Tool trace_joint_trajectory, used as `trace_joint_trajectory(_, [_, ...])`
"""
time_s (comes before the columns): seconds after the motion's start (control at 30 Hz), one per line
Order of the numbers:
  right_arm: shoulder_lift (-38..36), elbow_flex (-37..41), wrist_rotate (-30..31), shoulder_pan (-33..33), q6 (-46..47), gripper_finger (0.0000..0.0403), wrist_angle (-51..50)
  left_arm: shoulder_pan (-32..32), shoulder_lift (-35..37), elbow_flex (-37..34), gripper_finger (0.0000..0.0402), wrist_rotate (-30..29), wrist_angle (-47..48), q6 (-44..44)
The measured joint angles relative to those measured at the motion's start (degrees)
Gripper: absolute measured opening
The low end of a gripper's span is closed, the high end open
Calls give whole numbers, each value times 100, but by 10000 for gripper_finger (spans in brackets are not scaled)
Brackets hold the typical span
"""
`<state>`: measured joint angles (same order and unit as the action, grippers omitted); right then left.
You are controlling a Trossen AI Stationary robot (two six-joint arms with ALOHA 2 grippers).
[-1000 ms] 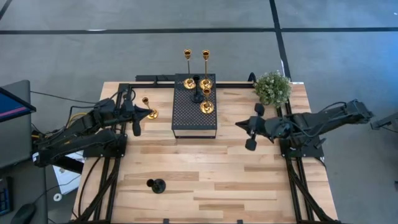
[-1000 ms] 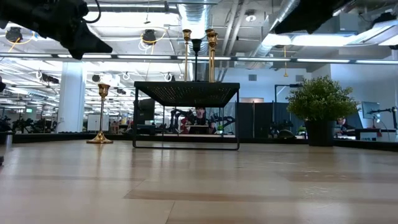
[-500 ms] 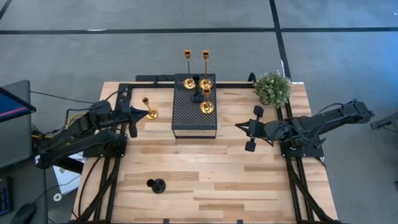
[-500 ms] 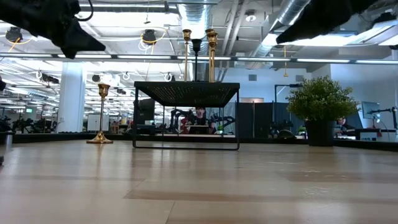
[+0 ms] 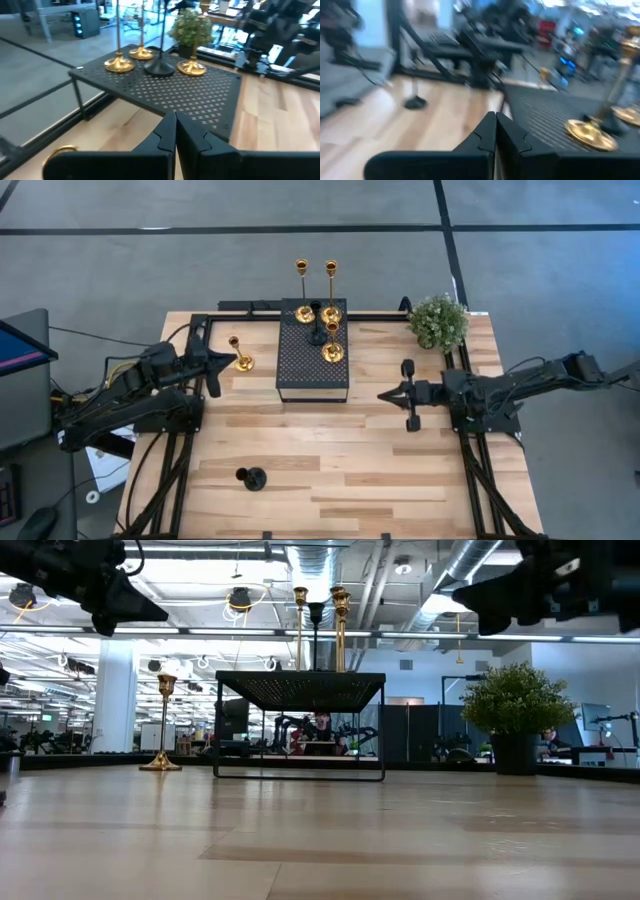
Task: Pick & Place candle stick holders
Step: Put the small gold candle holder on the shelf
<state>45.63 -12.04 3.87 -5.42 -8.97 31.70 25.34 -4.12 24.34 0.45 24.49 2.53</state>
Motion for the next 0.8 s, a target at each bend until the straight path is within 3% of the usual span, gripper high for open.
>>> trace_joint_trajectory(0.1, [5,373,-339,134,201,0,791,0,0,0,4,-208,85,177])
trace_joint_trajectory(0.5, [9,475,-365,410,503,0,916,0,-112,-13,4,-1556,794,1133])
trace_joint_trajectory(0.8, [9,473,-364,410,554,0,912,0,-947,-13,5,-1692,910,1490])
